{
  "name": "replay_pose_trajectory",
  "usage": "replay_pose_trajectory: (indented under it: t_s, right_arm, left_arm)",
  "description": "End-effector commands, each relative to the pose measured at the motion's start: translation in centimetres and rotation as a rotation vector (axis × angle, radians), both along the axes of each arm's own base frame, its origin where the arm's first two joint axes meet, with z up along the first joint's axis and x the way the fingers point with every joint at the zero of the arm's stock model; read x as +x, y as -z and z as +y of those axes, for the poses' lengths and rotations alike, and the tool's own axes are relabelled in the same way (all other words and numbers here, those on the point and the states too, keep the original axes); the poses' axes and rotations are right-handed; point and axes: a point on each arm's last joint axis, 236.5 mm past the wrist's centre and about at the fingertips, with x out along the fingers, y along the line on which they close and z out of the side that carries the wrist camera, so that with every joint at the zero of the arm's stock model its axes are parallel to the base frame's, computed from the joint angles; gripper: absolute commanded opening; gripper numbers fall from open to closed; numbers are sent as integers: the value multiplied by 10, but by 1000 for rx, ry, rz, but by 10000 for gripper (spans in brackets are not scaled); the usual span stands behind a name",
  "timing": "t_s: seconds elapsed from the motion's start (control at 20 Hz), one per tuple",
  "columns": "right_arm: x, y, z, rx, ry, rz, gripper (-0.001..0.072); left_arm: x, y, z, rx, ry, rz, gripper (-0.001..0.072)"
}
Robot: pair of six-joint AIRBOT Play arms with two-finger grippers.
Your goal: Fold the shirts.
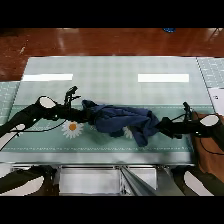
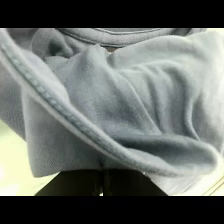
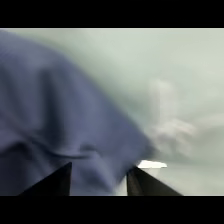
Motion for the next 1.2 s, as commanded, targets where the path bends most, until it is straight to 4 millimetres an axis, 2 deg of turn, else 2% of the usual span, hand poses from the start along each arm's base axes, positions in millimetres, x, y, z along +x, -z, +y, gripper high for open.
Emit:
replay_pose_trajectory:
  t_s: [0.0,0.1,0.15,0.2,0.25,0.3,0.35,0.45,0.55,0.6,0.65,0.75,0.8,0.85,0.9,1.0,1.05,1.15]
  right_arm:
    - [31,8,13,95,61,-60,378]
    - [47,4,21,129,41,-96,136]
    - [57,-3,27,128,-6,-133,50]
    - [69,-15,34,132,-56,-175,31]
    - [82,-35,41,141,-106,-220,31]
    - [97,-64,44,144,-166,-282,30]
    - [115,-97,40,116,-206,-348,30]
    - [154,-186,19,-14,-236,-527,30]
    - [181,-304,-5,-168,-221,-767,30]
    - [182,-368,-12,-229,-214,-894,30]
    - [175,-424,-17,-278,-209,-1001,30]
    - [144,-519,-18,-364,-200,-1199,30]
    - [123,-554,-17,-400,-196,-1271,30]
    - [104,-577,-16,-428,-196,-1326,30]
    - [84,-595,-15,-448,-183,-1373,30]
    - [50,-606,-19,-506,-159,-1408,30]
    - [34,-608,-21,-533,-149,-1417,30]
    - [2,-609,-30,-608,-123,-1421,30]
  left_arm:
    - [-2,-1,-1,-3,6,5,19]
    - [-4,-1,-2,-6,12,11,19]
    - [-3,-2,-2,-7,12,11,19]
    - [2,-6,-1,-11,7,-1,19]
    - [12,-19,1,-30,6,-15,19]
    - [24,-38,4,-57,10,-34,19]
    - [41,-66,11,-85,11,-74,19]
    - [86,-145,38,-119,-25,-243,19]
    - [126,-240,76,-124,-137,-449,19]
    - [137,-289,94,-121,-188,-552,19]
    - [140,-339,110,-113,-221,-662,19]
    - [128,-423,128,-86,-239,-850,19]
    - [116,-455,132,-66,-232,-927,19]
    - [101,-482,134,-46,-223,-990,19]
    - [85,-501,134,-23,-208,-1038,19]
    - [54,-528,133,19,-194,-1112,19]
    - [38,-536,131,37,-193,-1140,19]
    - [10,-535,128,117,-175,-1152,19]
